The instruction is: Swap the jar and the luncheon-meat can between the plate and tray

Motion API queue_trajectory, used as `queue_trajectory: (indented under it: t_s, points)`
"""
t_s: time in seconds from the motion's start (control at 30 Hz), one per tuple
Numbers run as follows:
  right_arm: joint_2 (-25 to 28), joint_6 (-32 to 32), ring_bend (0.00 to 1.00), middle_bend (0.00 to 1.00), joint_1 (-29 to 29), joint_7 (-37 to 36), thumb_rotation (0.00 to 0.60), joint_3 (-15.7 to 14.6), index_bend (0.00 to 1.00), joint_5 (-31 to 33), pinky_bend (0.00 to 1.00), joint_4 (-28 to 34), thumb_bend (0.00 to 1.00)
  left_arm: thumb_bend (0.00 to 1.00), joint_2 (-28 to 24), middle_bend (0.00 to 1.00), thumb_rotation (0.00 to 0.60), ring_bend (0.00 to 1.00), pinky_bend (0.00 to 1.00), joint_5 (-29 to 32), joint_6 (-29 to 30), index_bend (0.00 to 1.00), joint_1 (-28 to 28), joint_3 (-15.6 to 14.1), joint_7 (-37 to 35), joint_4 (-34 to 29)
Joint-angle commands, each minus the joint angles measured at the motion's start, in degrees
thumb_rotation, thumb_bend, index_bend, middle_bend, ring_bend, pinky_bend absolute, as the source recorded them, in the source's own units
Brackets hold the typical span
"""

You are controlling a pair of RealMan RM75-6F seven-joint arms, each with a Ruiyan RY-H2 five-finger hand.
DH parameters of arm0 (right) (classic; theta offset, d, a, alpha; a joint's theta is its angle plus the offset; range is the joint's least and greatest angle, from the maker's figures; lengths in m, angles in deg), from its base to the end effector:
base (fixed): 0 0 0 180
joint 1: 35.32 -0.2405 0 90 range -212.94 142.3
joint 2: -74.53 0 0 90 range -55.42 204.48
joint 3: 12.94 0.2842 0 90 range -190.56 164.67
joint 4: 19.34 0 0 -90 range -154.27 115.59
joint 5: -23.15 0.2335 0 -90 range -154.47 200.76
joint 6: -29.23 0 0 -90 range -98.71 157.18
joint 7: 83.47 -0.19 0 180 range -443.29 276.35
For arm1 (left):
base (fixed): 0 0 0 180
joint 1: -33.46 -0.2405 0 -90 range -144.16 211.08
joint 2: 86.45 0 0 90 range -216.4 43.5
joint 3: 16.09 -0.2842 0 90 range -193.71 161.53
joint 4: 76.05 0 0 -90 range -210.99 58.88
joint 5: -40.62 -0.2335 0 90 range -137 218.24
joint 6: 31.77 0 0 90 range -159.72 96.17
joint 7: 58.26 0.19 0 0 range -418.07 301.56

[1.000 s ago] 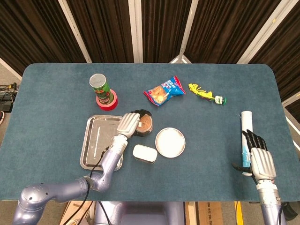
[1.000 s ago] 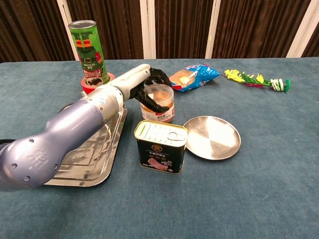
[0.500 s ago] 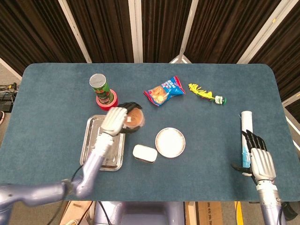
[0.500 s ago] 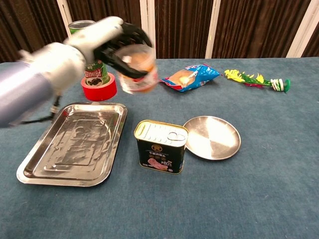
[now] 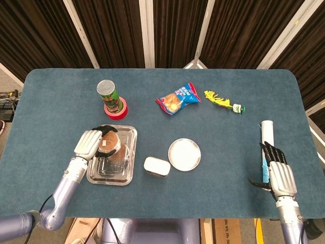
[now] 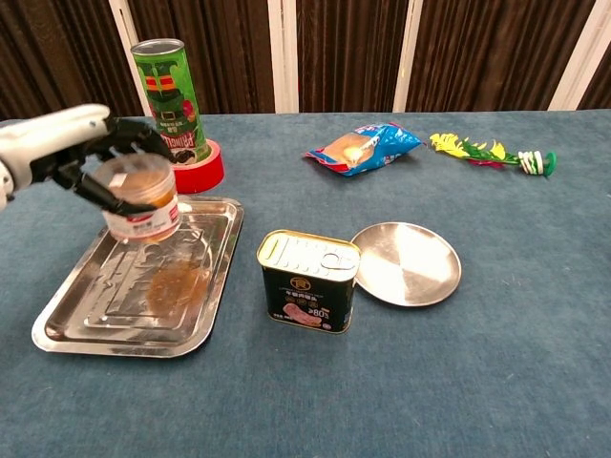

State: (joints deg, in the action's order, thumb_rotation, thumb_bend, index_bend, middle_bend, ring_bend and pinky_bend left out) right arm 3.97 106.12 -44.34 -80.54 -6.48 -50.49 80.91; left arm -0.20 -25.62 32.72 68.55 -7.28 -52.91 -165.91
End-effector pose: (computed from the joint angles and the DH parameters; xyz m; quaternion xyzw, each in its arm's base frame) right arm -0.3194 -0.2614 0.0909 0.5343 -0.5042 0.4041 0.5450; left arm -0.1876 0.3803 -0.0231 -0.6414 -0.4748 -0.4486 0.4024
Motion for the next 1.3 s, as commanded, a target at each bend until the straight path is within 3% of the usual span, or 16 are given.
queue_trajectory:
  t_s: [0.03, 0.13, 0.27, 0.4, 0.57, 0.77, 0.93, 1.1, 1.3]
  points:
    - [0.0, 0.0, 0.02, 0.00, 0.0, 0.2, 0.600, 0.0, 0.00, 0.1, 0.00, -0.1, 0.00, 0.53, 2.0, 0.34, 0.600, 0.31, 0.31, -3.0, -2.5, 0.36, -0.9, -2.5, -4.0, 5.6]
    - [0.1, -0.3, 0.02, 0.00, 0.0, 0.5, 0.600, -0.1, 0.00, 0.4, 0.00, 0.1, 0.00, 0.42, 3.0, 0.27, 0.600, 0.25, 0.29, -4.0, -3.2, 0.32, -1.0, -3.3, -4.3, 7.9]
    - [0.5, -0.7, 0.02, 0.00, -0.1, 1.1, 0.600, -0.2, 0.00, 0.7, 0.00, 0.3, 0.00, 0.20, 3.1, 0.04, 0.600, 0.05, 0.15, -3.1, -4.7, 0.21, -1.2, -3.8, -3.1, 8.4]
    - [0.8, -0.5, 0.00, 0.00, 0.0, 0.9, 0.600, -0.2, 0.00, 0.2, 0.00, 0.2, 0.00, 0.07, 1.6, 0.00, 0.600, 0.00, 0.06, -3.3, -5.7, 0.14, -1.1, -3.3, -4.0, 5.7]
    - [0.8, 0.0, 0.00, 0.00, 0.1, 0.5, 0.600, -0.3, 0.00, -0.6, 0.00, 0.0, 0.00, 0.07, -3.5, 0.00, 0.600, 0.00, 0.05, -8.9, 0.6, 0.13, -3.2, -2.2, -7.2, -2.2]
    - [0.7, -0.9, 0.00, 0.00, -0.4, -0.4, 0.600, -1.2, 0.00, -2.9, 0.00, 0.2, 0.00, 0.09, -13.3, 0.00, 0.600, 0.00, 0.09, -16.8, 15.2, 0.17, -12.7, -8.1, 1.6, -12.4]
    - [1.6, -4.5, 0.00, 0.00, -2.6, -3.1, 0.600, -3.4, 0.00, -9.1, 0.00, 3.1, 0.00, 0.10, -16.4, 0.00, 0.600, 0.00, 0.09, -16.6, 25.3, 0.17, -21.3, -11.4, 5.3, -13.4]
    - [3.0, -9.7, 0.00, 0.00, -7.2, -1.4, 0.600, -3.9, 0.00, -14.9, 0.00, 10.4, 0.00, 0.12, -17.0, 0.00, 0.600, 0.00, 0.09, -15.9, 30.2, 0.17, -25.9, -11.7, 4.2, -10.7]
    - [-0.3, -21.2, 0.00, 0.00, -15.8, -0.6, 0.600, 0.7, 0.00, -6.4, 0.00, 19.4, 0.00, 0.13, -16.0, 0.00, 0.600, 0.00, 0.09, -15.9, 34.5, 0.17, -28.3, -9.4, 4.7, -8.7]
